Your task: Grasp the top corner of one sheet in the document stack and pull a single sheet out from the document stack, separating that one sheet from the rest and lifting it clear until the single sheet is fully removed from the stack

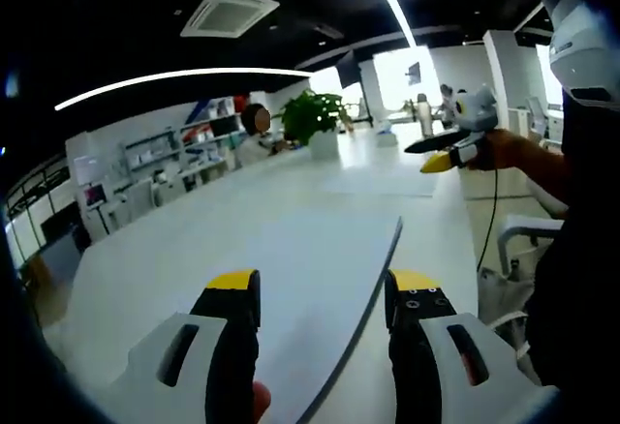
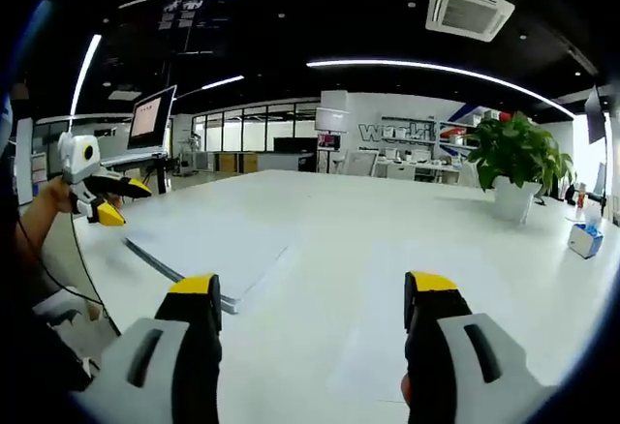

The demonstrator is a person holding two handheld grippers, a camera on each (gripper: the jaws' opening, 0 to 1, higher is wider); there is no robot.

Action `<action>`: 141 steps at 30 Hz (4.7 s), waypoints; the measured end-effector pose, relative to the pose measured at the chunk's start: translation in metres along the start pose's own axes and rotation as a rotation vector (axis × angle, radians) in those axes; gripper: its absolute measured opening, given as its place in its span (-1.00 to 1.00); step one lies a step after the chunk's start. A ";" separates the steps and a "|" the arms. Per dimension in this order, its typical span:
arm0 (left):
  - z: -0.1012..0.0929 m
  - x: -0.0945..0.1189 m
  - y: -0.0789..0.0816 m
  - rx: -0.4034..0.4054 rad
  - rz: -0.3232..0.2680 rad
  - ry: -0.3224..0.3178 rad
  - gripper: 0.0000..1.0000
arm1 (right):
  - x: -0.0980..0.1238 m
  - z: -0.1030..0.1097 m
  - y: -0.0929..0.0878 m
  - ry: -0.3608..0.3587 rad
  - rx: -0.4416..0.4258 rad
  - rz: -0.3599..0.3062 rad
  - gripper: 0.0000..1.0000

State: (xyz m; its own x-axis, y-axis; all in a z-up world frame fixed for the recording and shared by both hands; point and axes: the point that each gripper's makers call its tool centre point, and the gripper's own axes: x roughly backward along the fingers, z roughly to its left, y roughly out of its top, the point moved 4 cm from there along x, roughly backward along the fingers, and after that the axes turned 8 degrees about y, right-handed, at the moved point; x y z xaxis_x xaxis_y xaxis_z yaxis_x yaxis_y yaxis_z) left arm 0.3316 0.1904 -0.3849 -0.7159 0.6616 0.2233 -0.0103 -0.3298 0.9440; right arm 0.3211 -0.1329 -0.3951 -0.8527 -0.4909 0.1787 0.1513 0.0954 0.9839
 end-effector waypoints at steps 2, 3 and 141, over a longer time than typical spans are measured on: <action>-0.002 0.000 0.001 0.008 -0.001 -0.002 0.04 | -0.002 0.002 -0.002 0.012 -0.010 0.008 0.62; -0.002 0.000 0.002 0.014 -0.004 -0.002 0.04 | -0.003 0.003 -0.004 0.016 -0.018 0.012 0.65; -0.035 -0.048 -0.040 -0.325 0.338 -0.157 -0.37 | -0.011 0.017 -0.035 0.084 -0.029 0.051 0.27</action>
State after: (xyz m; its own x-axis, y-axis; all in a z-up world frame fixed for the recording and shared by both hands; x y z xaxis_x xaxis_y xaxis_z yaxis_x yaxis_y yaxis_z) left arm 0.3424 0.1485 -0.4422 -0.6032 0.5665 0.5615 -0.0307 -0.7200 0.6933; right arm 0.3171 -0.1163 -0.4317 -0.7986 -0.5574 0.2271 0.2084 0.0978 0.9731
